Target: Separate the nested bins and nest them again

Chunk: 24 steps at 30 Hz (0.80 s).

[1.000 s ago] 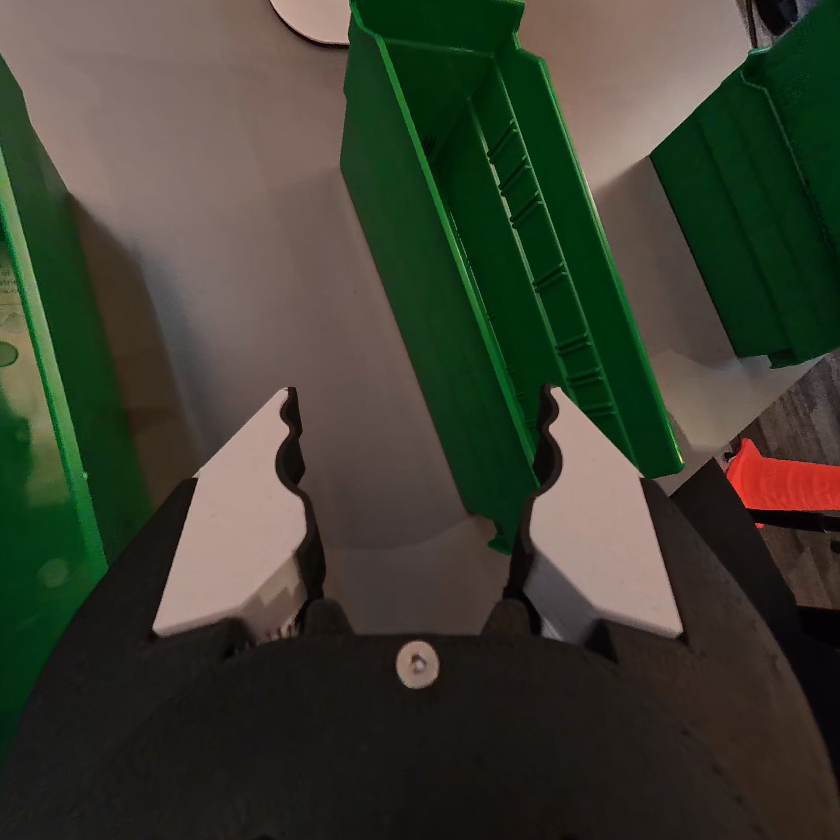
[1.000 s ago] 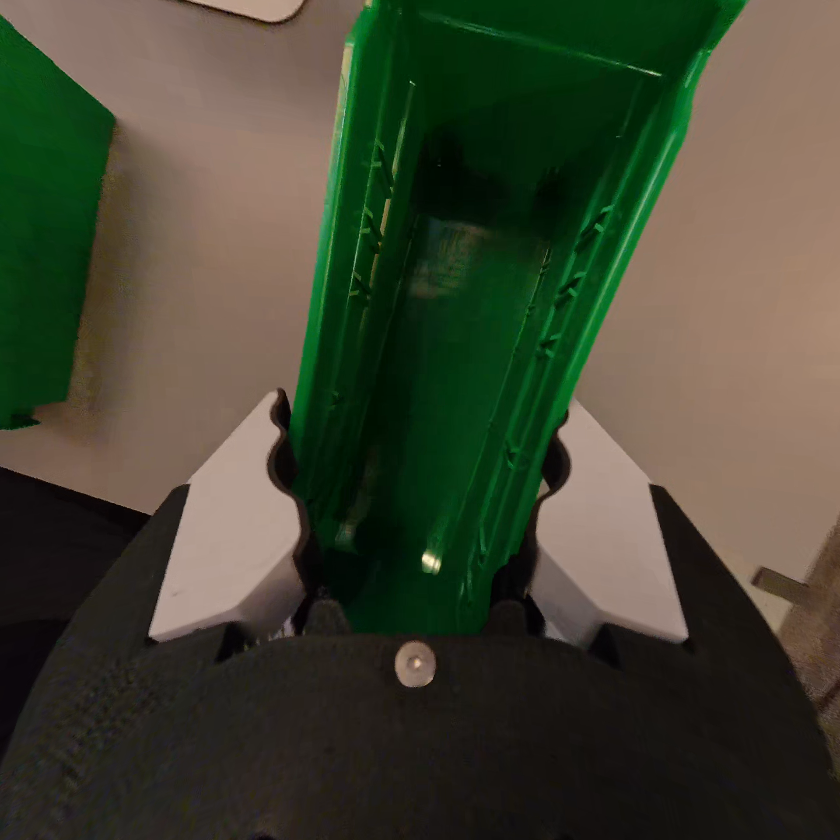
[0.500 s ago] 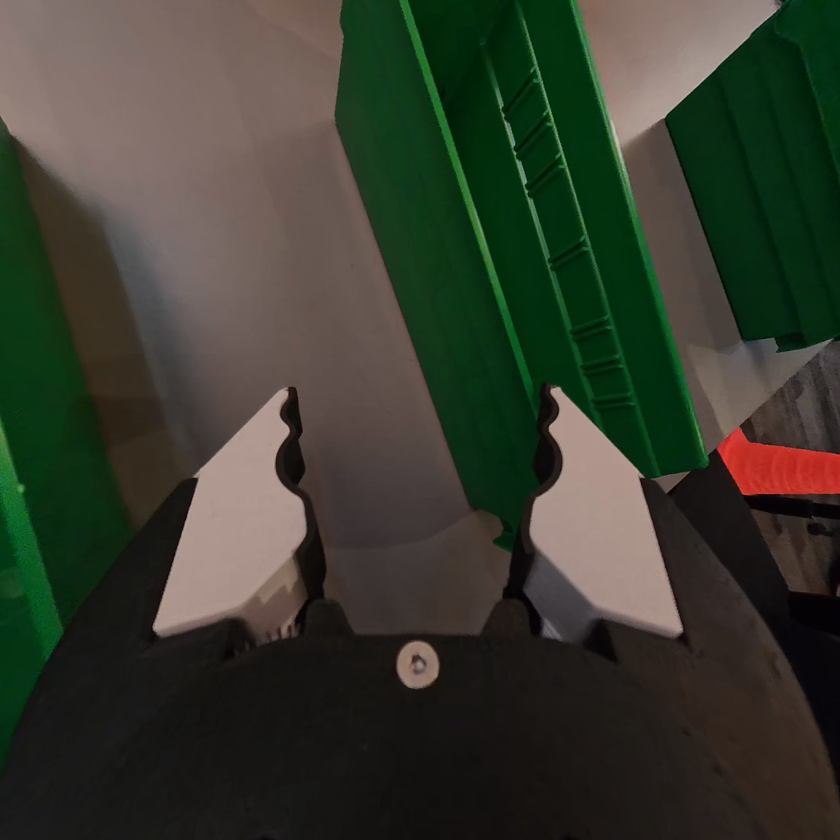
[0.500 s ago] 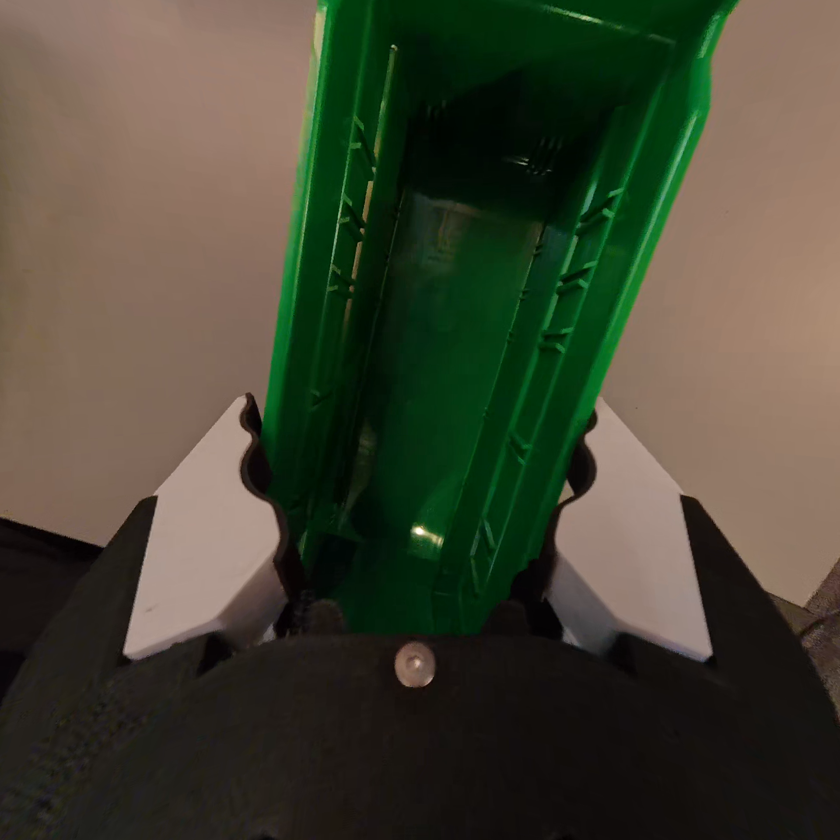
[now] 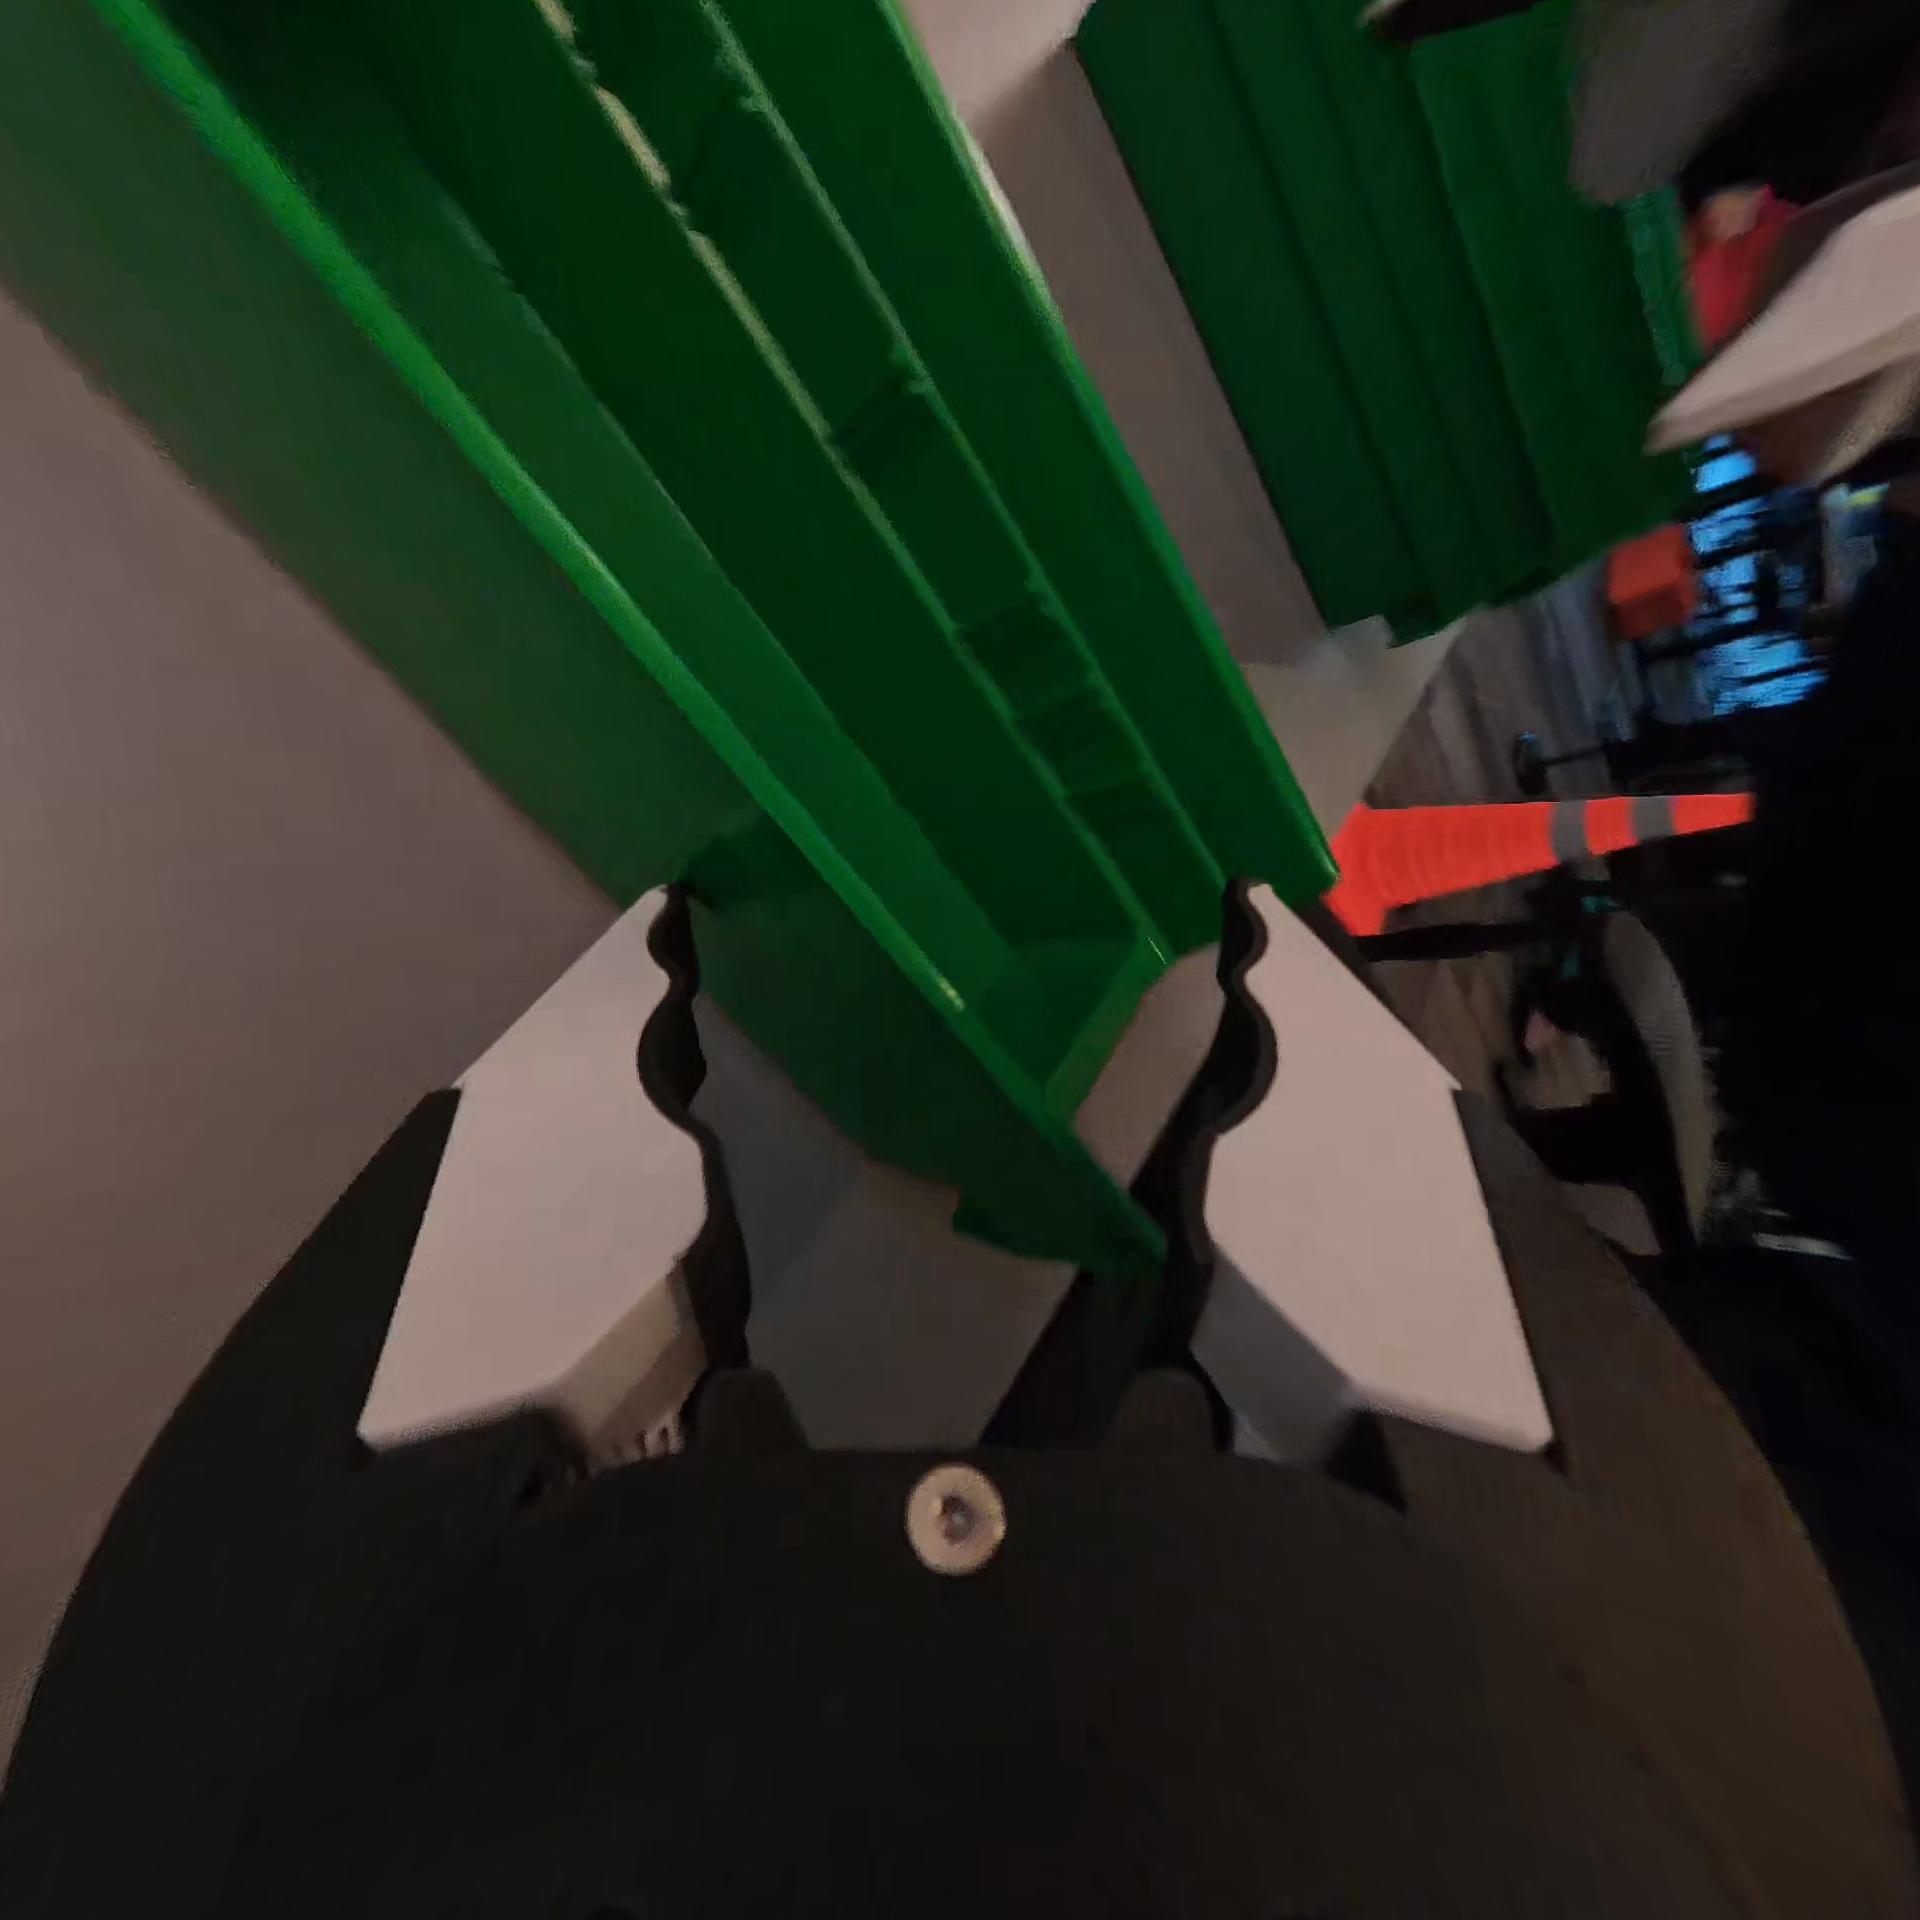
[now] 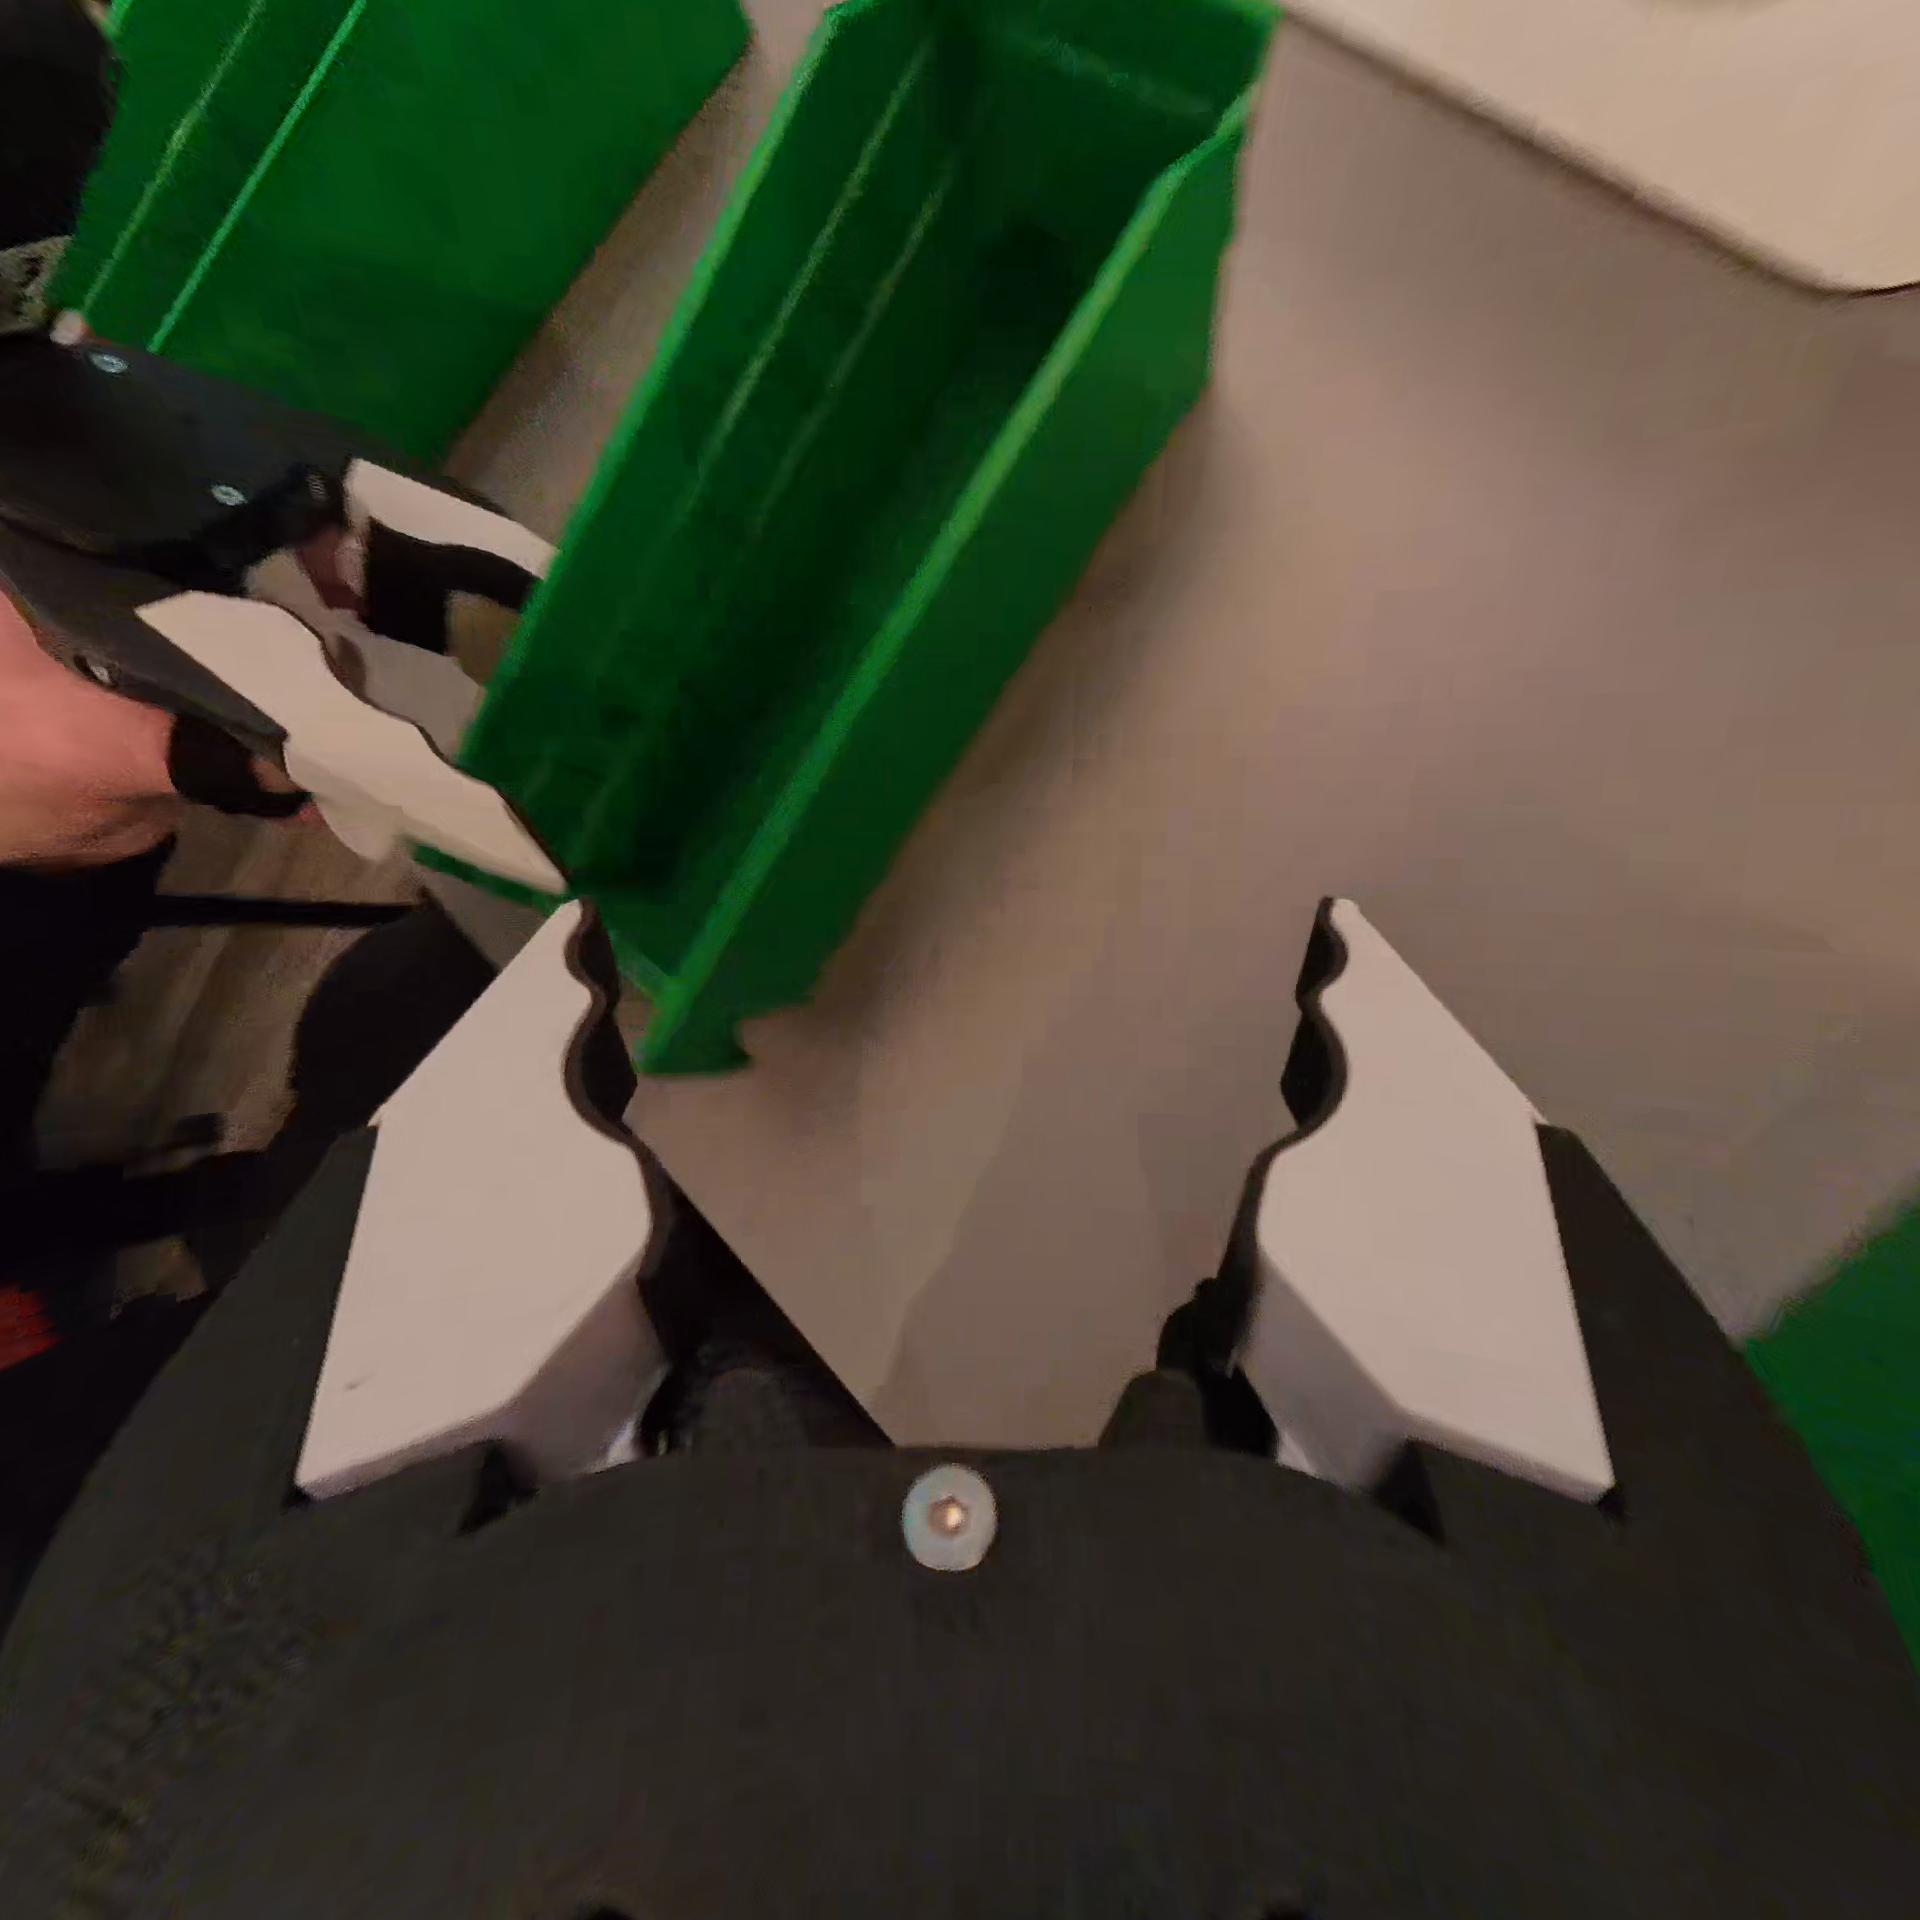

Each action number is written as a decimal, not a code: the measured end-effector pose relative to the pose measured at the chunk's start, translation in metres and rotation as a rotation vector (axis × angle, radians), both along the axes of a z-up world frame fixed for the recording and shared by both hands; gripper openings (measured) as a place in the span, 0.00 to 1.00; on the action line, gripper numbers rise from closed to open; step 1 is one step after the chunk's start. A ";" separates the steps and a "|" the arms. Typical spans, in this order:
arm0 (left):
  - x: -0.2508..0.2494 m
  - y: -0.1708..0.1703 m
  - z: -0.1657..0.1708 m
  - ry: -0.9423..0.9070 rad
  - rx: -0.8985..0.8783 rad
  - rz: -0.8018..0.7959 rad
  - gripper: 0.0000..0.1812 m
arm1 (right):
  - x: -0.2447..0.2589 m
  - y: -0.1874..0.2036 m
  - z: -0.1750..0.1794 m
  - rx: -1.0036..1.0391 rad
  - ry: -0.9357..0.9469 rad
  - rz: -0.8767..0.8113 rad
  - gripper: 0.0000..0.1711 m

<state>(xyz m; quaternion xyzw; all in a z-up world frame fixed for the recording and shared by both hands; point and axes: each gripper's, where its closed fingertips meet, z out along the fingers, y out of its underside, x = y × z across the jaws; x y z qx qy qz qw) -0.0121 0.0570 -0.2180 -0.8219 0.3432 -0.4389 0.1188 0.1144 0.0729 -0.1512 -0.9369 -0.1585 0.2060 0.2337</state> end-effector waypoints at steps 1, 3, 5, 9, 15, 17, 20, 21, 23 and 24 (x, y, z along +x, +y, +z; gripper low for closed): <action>0.010 -0.007 0.006 -0.050 -0.026 -0.004 0.55 | -0.015 0.002 -0.009 -0.024 0.021 0.024 0.75; 0.029 -0.031 0.013 -0.122 -0.083 -0.100 0.54 | -0.034 0.008 -0.024 -0.055 0.038 0.045 0.76; 0.040 -0.041 0.018 -0.159 -0.073 -0.139 0.55 | -0.044 0.014 -0.034 -0.067 0.026 0.060 0.77; 0.031 -0.027 0.020 -0.159 -0.042 -0.109 0.52 | -0.053 0.025 -0.045 -0.041 -0.108 0.097 0.84; 0.003 0.002 0.030 -0.182 -0.004 -0.018 0.47 | -0.054 0.021 -0.085 -0.106 -0.382 0.189 0.90; -0.004 0.008 0.031 -0.178 0.004 0.004 0.47 | -0.056 0.024 -0.087 -0.087 -0.392 0.170 0.87; -0.012 0.019 0.032 -0.173 0.025 0.047 0.49 | -0.060 0.028 -0.081 -0.035 -0.391 0.140 0.74; -0.014 0.022 0.033 -0.177 0.026 0.057 0.49 | -0.060 0.028 -0.078 -0.014 -0.395 0.144 0.70; -0.015 0.024 0.033 -0.179 0.021 0.067 0.50 | -0.059 0.028 -0.073 0.024 -0.438 0.166 0.64; -0.015 0.024 0.032 -0.175 0.021 0.069 0.50 | -0.059 0.027 -0.073 0.032 -0.442 0.174 0.63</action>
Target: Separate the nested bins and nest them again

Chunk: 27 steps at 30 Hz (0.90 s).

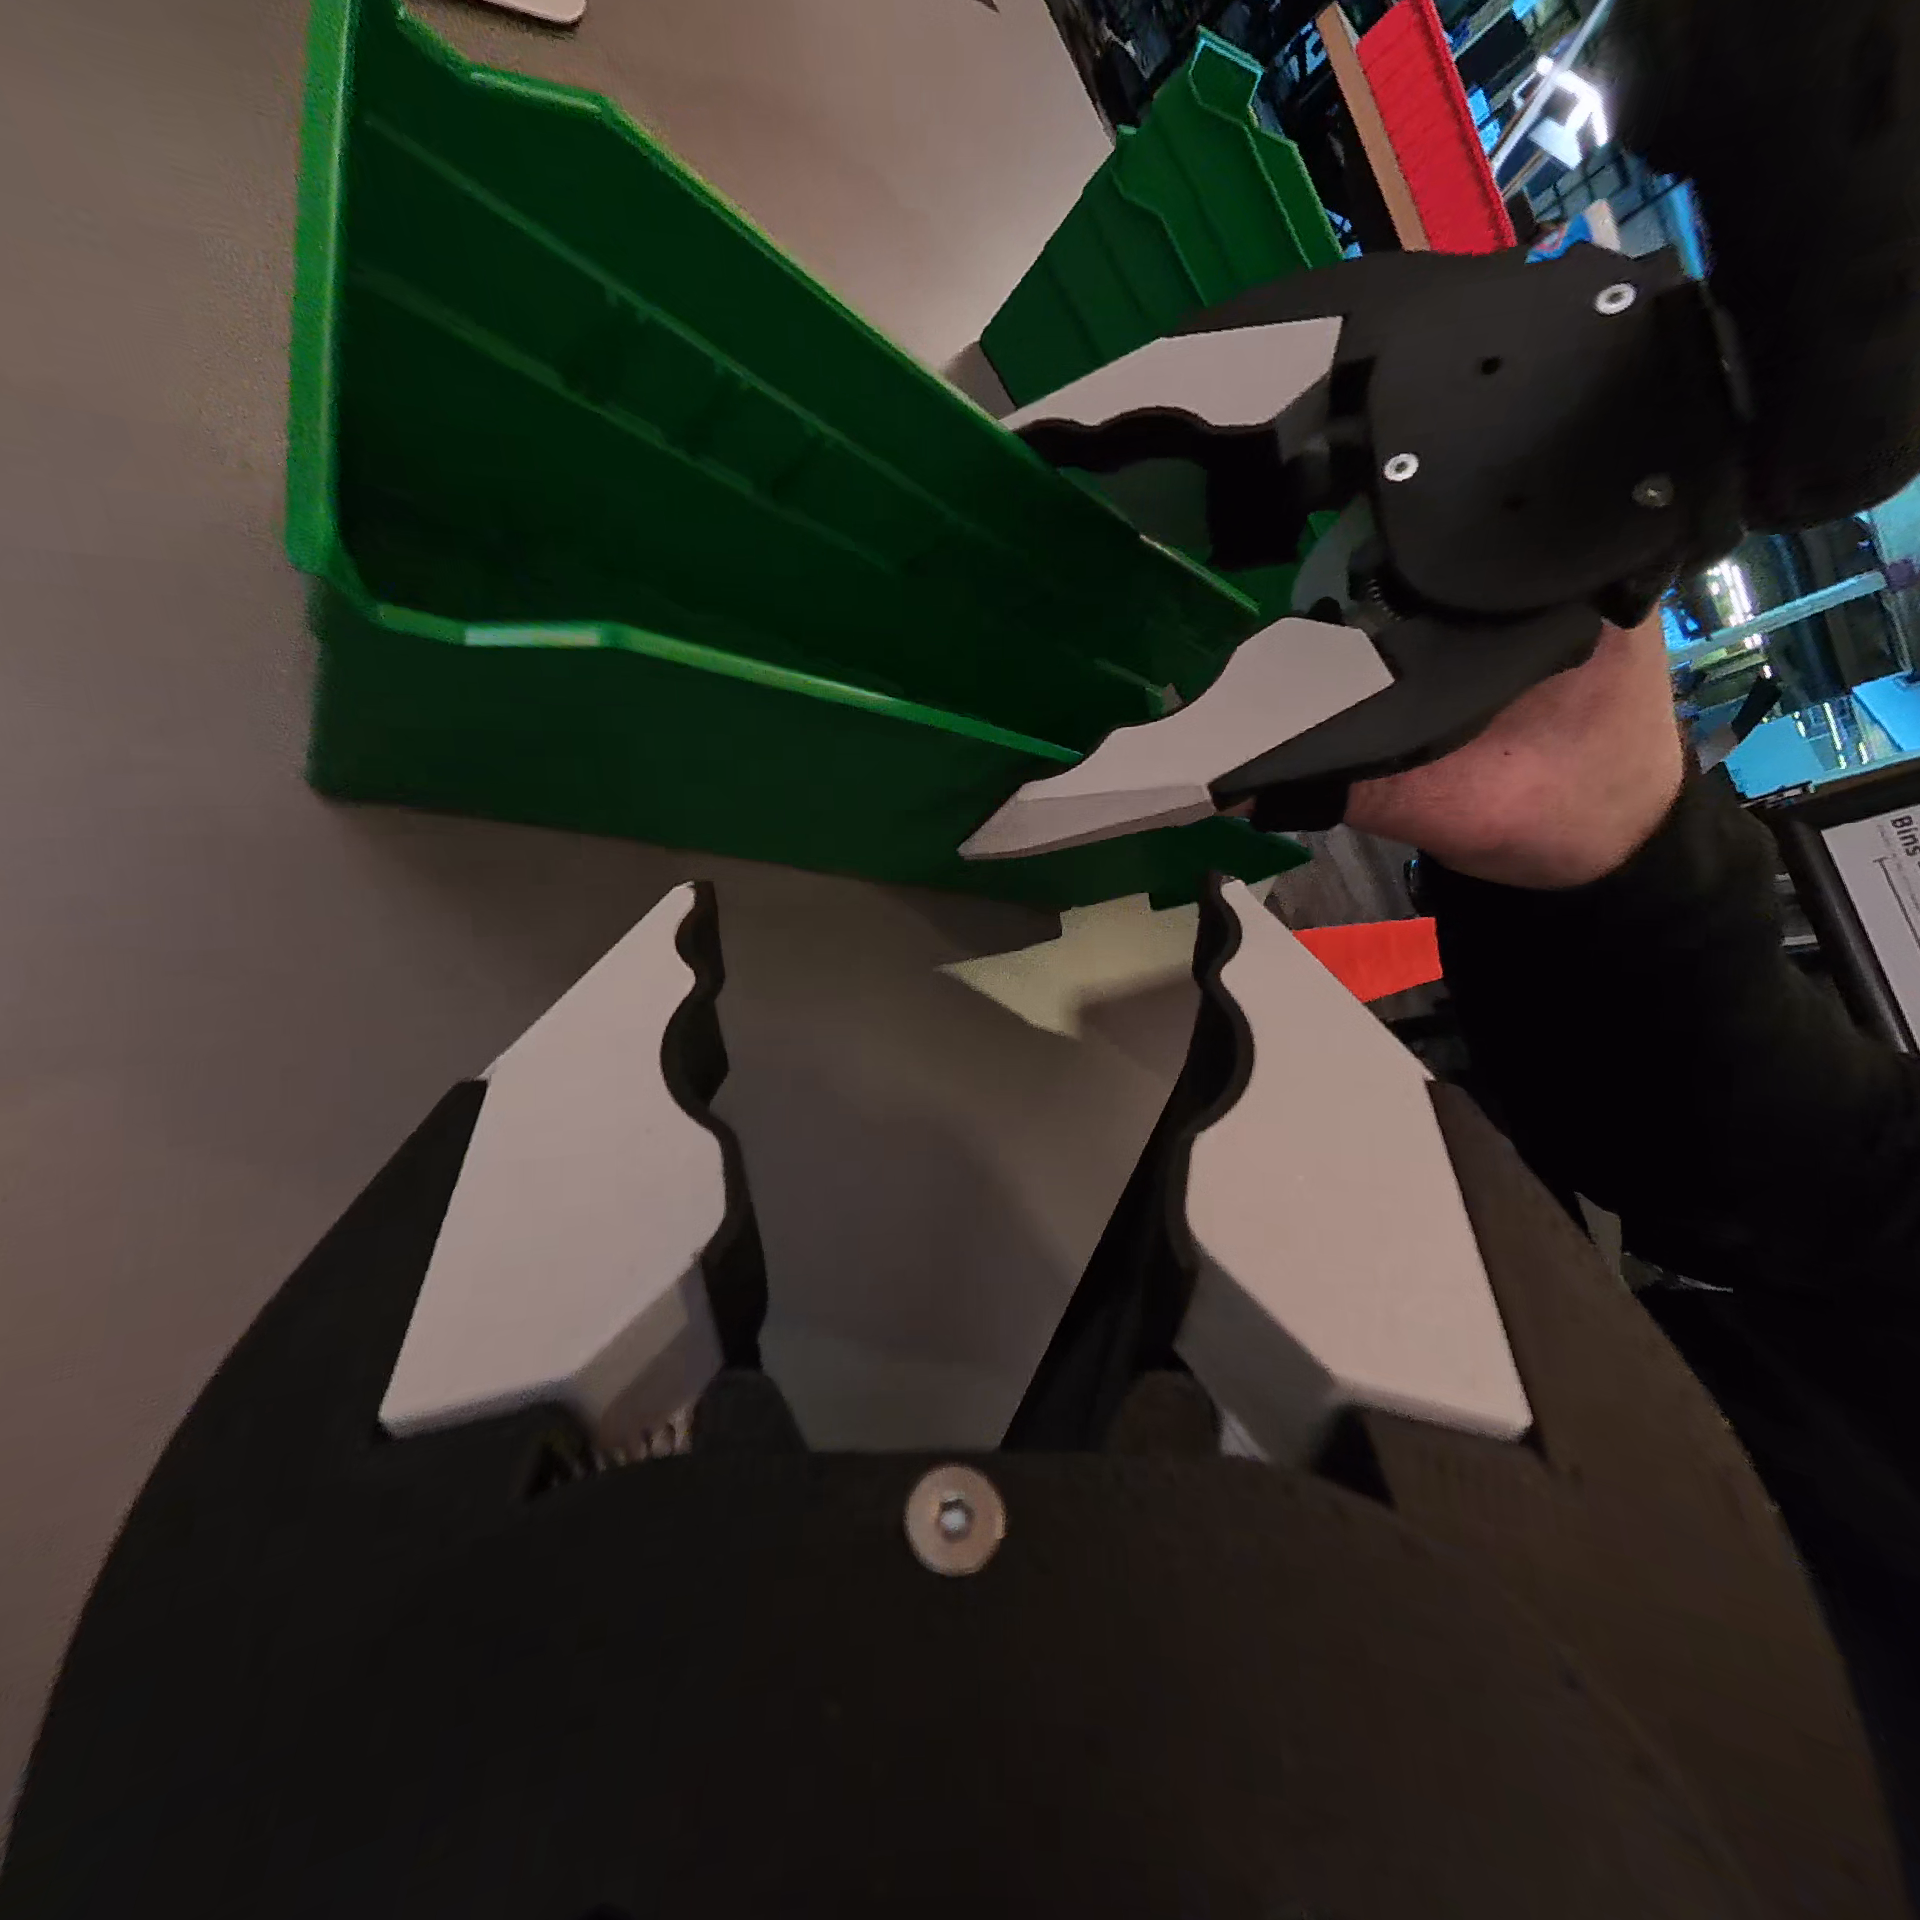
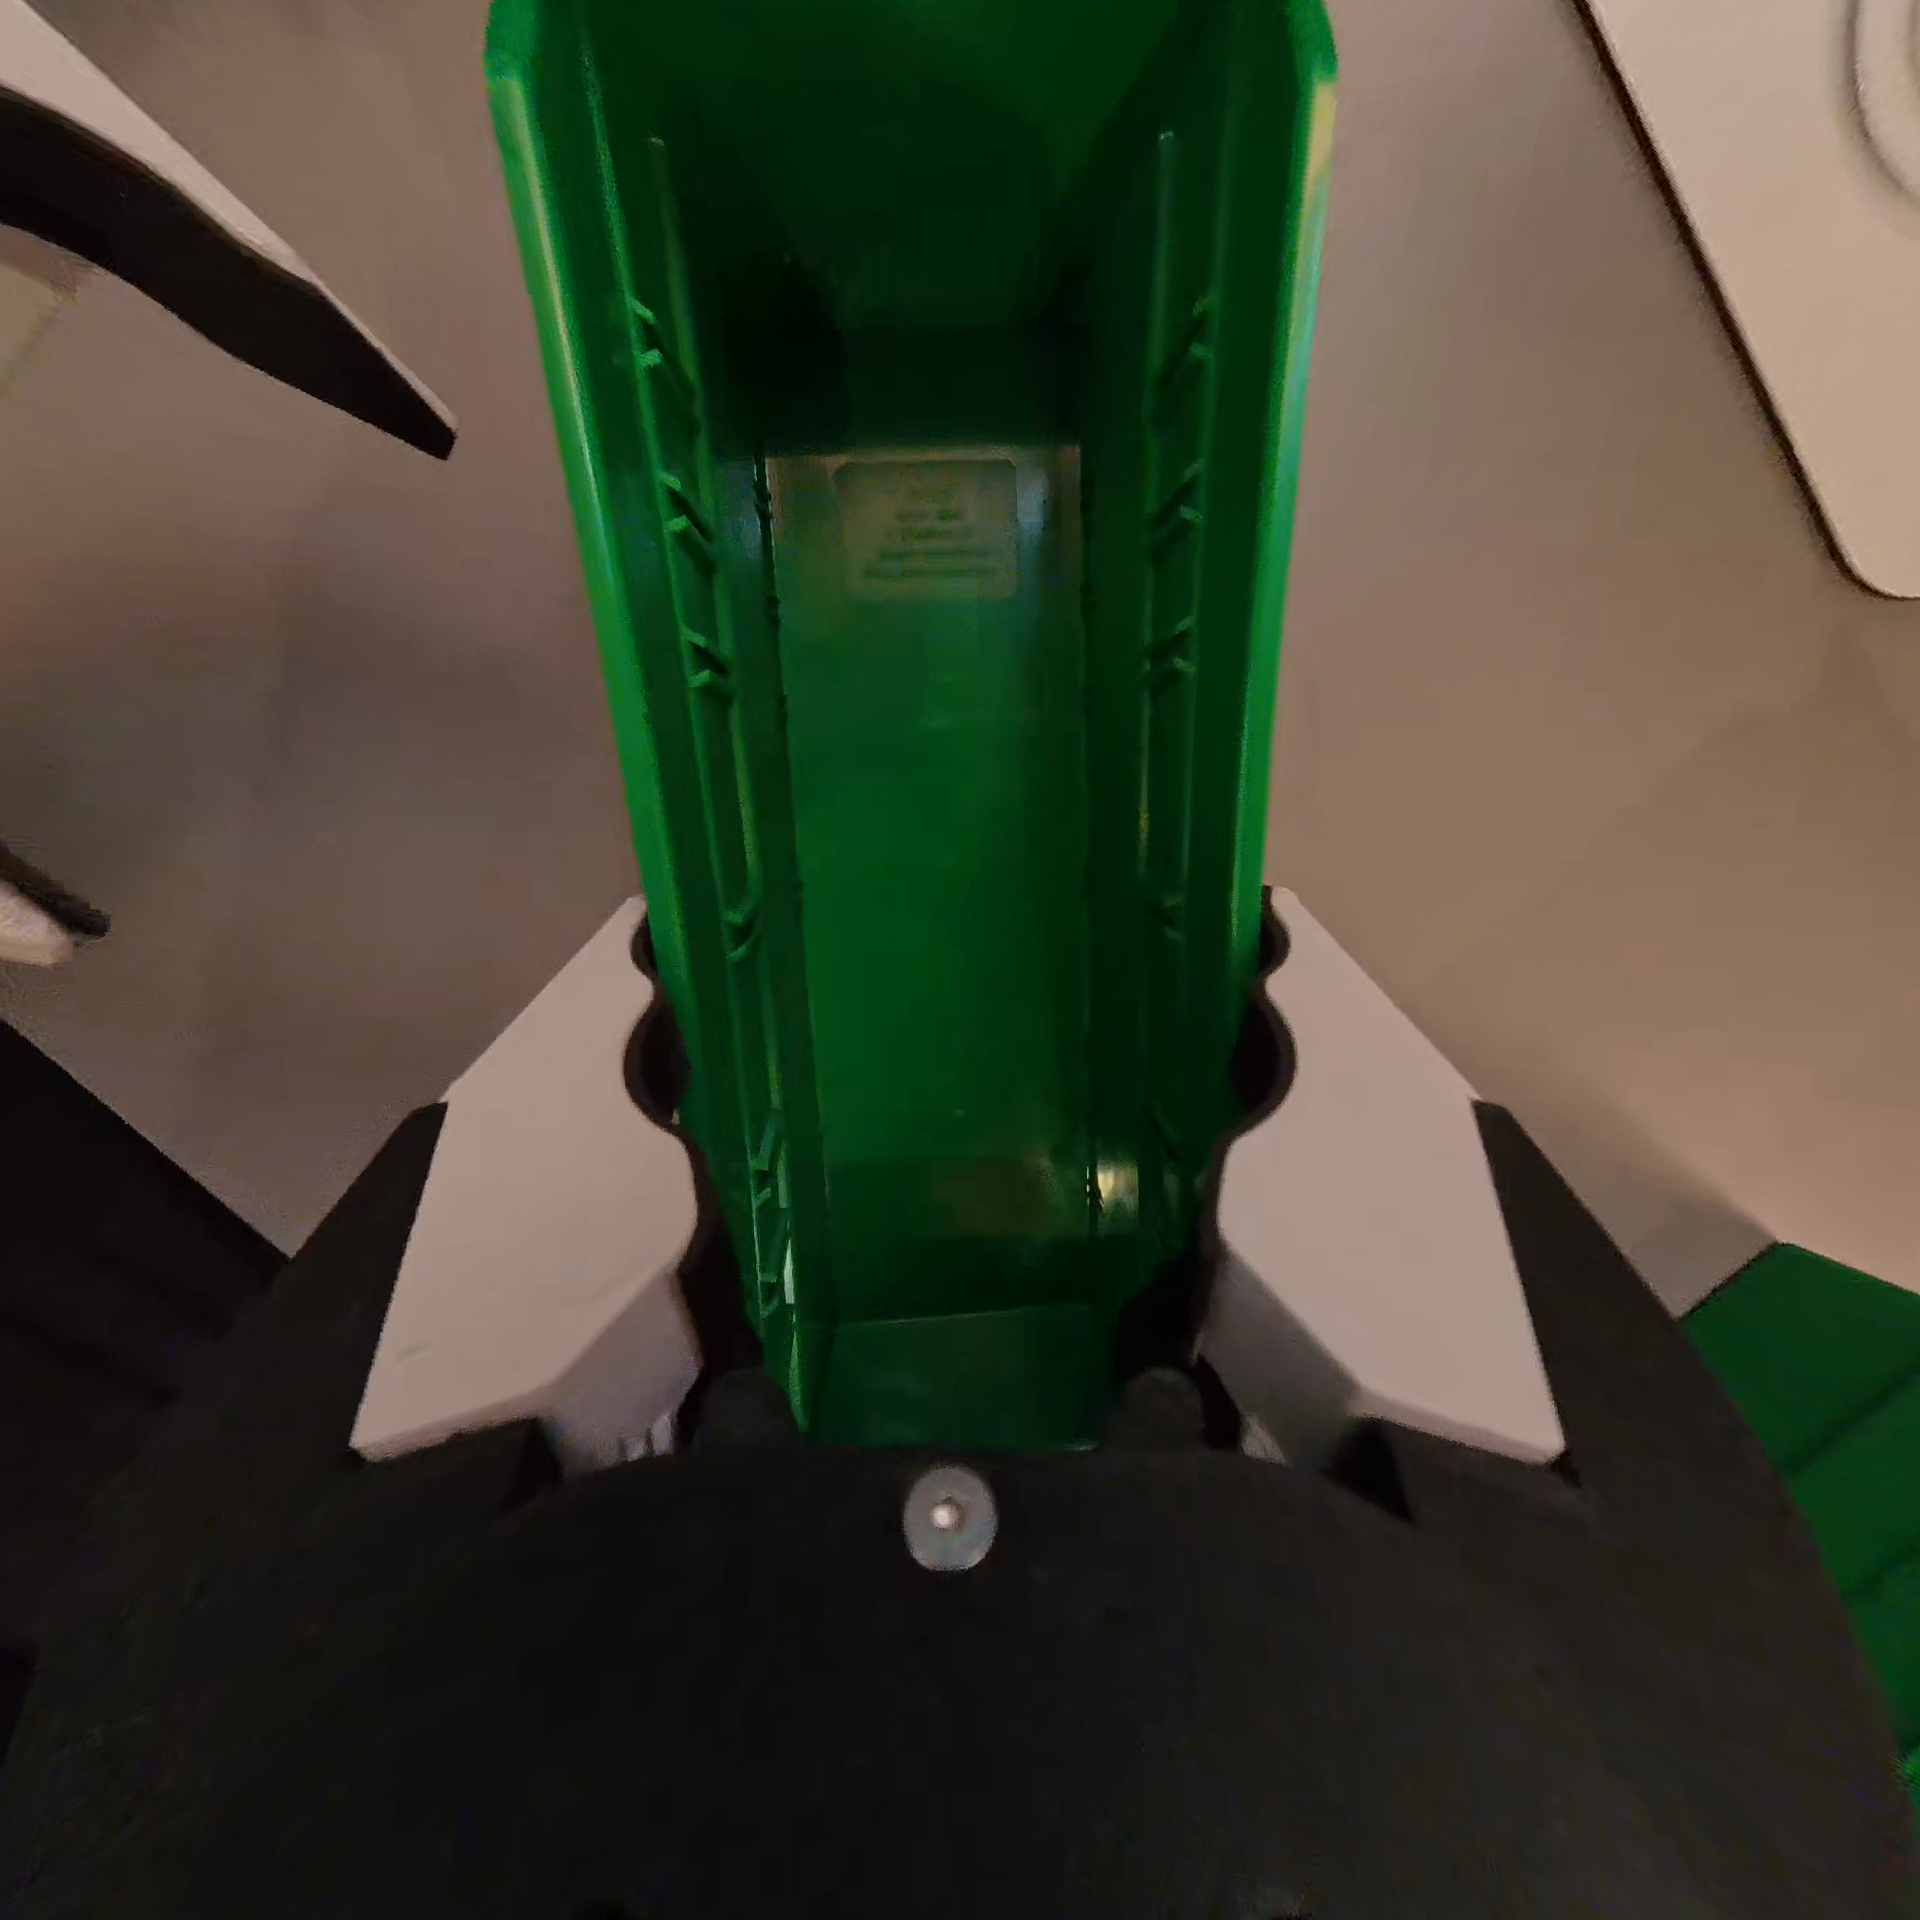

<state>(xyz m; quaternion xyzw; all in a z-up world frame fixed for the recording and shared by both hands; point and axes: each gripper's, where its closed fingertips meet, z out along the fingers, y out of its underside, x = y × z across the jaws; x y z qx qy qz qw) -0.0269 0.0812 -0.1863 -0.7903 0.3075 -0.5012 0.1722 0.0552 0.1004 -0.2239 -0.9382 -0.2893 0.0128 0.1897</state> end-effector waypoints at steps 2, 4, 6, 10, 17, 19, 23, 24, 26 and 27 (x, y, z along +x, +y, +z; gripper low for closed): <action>0.000 0.000 -0.002 0.009 0.003 -0.001 0.50 | 0.000 -0.001 0.000 0.007 0.010 0.008 0.61; -0.001 0.001 -0.002 0.016 0.012 0.002 0.50 | 0.001 -0.002 0.001 0.015 0.015 0.013 0.60; -0.001 0.002 0.000 0.014 0.020 0.005 0.50 | 0.002 -0.002 0.002 0.029 0.012 0.025 0.59; -0.003 0.005 0.000 0.012 0.021 0.015 0.50 | 0.003 -0.003 0.005 0.055 0.013 0.040 0.57; -0.006 0.007 0.000 0.008 0.023 0.021 0.50 | 0.007 -0.004 0.013 0.085 0.021 0.039 0.56; -0.007 0.008 0.000 0.008 0.023 0.023 0.50 | 0.009 -0.004 0.017 0.088 0.023 0.035 0.56; -0.009 0.009 0.002 0.008 0.031 0.029 0.49 | 0.015 -0.004 0.027 0.108 0.021 0.014 0.55; -0.009 0.010 0.003 0.009 0.037 0.030 0.49 | 0.017 -0.005 0.031 0.106 0.034 0.003 0.55; -0.011 0.011 0.005 0.012 0.049 0.034 0.50 | 0.022 -0.006 0.044 0.101 0.076 -0.029 0.55; -0.012 0.011 0.008 0.019 0.059 0.036 0.51 | 0.027 -0.006 0.053 0.101 0.096 -0.048 0.55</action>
